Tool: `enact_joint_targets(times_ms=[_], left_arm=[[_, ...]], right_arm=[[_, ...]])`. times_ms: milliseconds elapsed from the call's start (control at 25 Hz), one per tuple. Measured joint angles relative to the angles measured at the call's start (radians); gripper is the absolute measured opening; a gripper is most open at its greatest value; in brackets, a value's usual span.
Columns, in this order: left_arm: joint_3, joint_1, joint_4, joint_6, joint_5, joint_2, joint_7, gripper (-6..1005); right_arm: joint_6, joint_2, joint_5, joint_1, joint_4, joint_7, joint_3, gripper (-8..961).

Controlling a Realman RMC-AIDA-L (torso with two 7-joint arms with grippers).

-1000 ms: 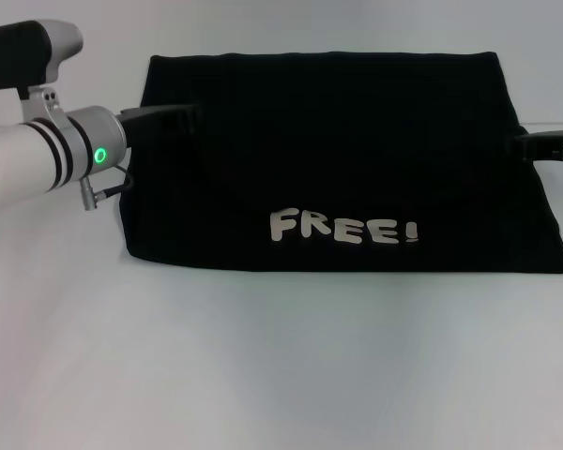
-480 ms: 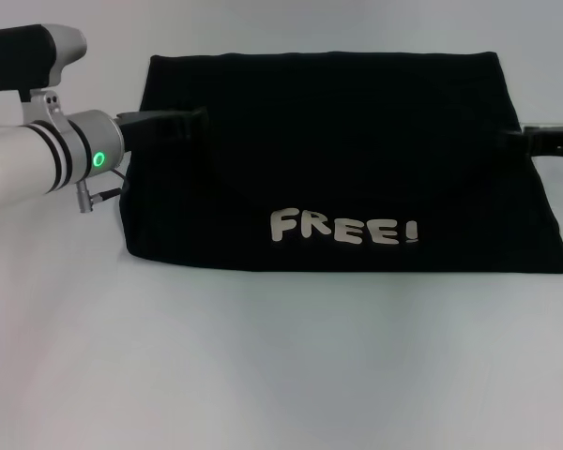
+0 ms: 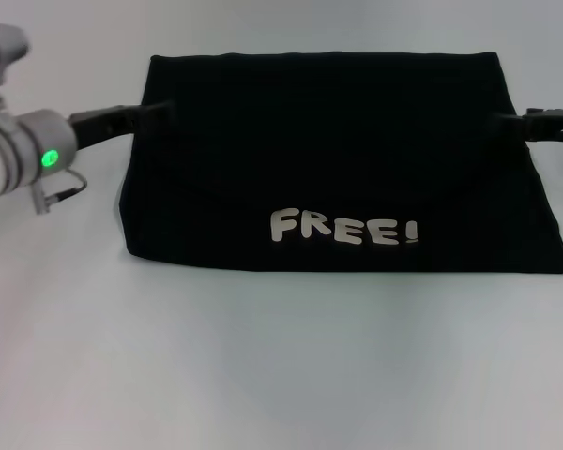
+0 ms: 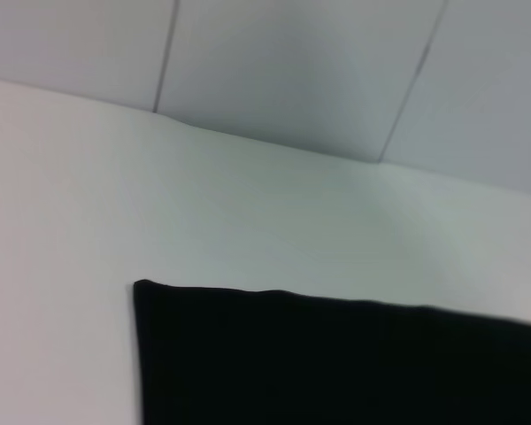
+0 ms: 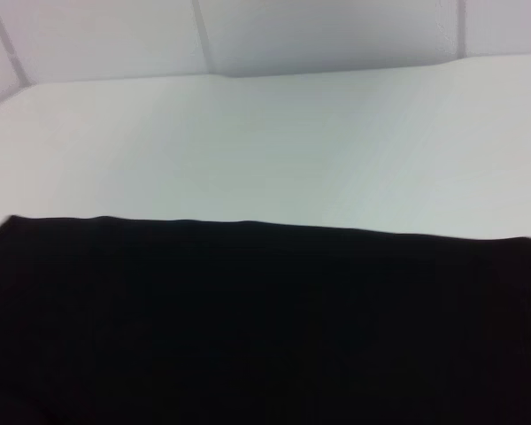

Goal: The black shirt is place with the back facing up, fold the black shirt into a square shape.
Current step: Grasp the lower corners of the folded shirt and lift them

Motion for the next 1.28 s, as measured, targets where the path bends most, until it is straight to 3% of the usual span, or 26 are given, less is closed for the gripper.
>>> enact_joint_targets(times_ms=[160, 320, 440, 680, 920, 1280], left_arm=[[-0.001, 0.095, 0.112, 0.305, -0.027, -0.003, -0.059, 892], [0.007, 0.166, 0.19, 0.535, -0.024, -0.007, -0.057, 890], [0.046, 0.21, 0.235, 0.611, -0.016, -0.011, -0.055, 889], [0.132, 0.277, 0.306, 0.616, 0.03, -0.025, -0.028, 885], [0.153, 0.277, 0.315, 0.571, 0.147, -0.028, -0.016, 878], [0.271, 0.266, 0.311, 0.445, 0.165, -0.044, -0.015, 867]], right_arm=[[-0.101, 0.002, 0.04, -0.028, -0.038, 0.0, 0.001, 693], [-0.167, 0.008, 0.095, -0.068, -0.067, -0.001, -0.005, 692], [-0.237, 0.006, 0.119, -0.09, -0.074, -0.007, -0.008, 690], [-0.315, -0.002, 0.121, -0.102, -0.078, -0.012, -0.012, 688], [-0.316, -0.001, 0.12, -0.1, -0.079, -0.008, -0.014, 685], [-0.299, 0.005, 0.122, -0.101, -0.068, -0.002, -0.013, 685]])
